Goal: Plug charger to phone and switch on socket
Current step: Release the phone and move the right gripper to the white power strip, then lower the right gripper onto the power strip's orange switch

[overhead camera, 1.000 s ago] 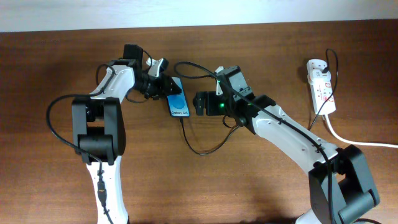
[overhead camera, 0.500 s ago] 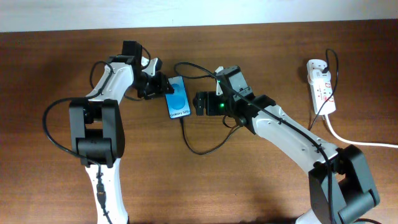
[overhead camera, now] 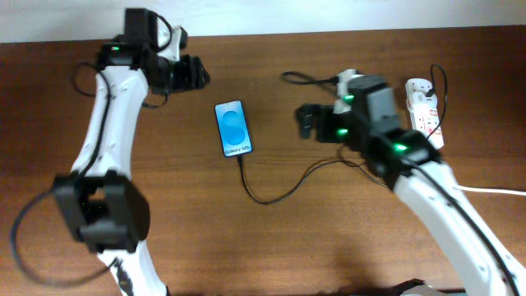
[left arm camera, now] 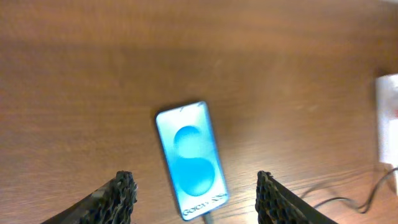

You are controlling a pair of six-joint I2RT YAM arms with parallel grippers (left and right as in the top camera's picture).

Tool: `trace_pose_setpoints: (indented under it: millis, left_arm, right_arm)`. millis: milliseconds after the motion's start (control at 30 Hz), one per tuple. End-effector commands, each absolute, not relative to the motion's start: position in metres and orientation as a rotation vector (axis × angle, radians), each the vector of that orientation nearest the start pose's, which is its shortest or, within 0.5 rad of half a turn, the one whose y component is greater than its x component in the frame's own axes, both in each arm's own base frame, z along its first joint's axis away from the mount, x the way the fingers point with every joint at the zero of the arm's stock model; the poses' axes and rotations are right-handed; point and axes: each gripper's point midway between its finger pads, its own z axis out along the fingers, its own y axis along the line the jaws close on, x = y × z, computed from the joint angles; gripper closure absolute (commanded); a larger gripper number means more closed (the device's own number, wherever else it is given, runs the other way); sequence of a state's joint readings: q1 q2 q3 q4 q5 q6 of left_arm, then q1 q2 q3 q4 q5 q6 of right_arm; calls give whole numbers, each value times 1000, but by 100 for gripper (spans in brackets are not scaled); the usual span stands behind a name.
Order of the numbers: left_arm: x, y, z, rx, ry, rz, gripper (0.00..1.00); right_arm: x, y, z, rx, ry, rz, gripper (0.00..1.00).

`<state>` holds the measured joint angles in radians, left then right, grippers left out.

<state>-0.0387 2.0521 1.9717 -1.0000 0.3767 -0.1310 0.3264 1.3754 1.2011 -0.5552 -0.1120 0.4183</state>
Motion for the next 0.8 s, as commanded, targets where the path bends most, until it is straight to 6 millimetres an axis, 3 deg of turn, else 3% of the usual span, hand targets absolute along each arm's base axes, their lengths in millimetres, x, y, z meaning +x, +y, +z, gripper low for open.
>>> trace_pose_setpoints:
  millis: [0,33,67,167,300,400,467,600,700,767]
  left_arm:
    - [484,-81,254,58,2491,-526,35]
    - [478,-81,264,61,2478,-525,22]
    - [476,-80,266,61,2476,-525,1]
    - [477,-80,265,59,2480,-520,1]
    - [477,-80,265,59,2480,-520,1]
    - [477,-80,265,59,2480,-520,1]
    - [477,-80,265,59,2480,-520,1]
    - [477,-80,265,59,2480,-520,1]
    - [477,-80,265,59,2480,-520,1]
    - [477,-80,265,59,2480,-520,1]
  right_arm:
    - [365,78,277,223,2216,428,2]
    - [358,47,292,304,2164,390,2]
    - [351,22,303,371,2122,355,2]
    - [322,-63,328,613,1979,212,2]
    - [313,-127,322,772,1933,168,2]
    - [322,-168,312,860,1948,172,2]
    - [341,-191,297,909,1989,212,2]
    - [371,-213,247,918,2172,224,2]
    - [383,-223,184,911,2337,246,2]
    - [391,-221,149,797,2447,240,2]
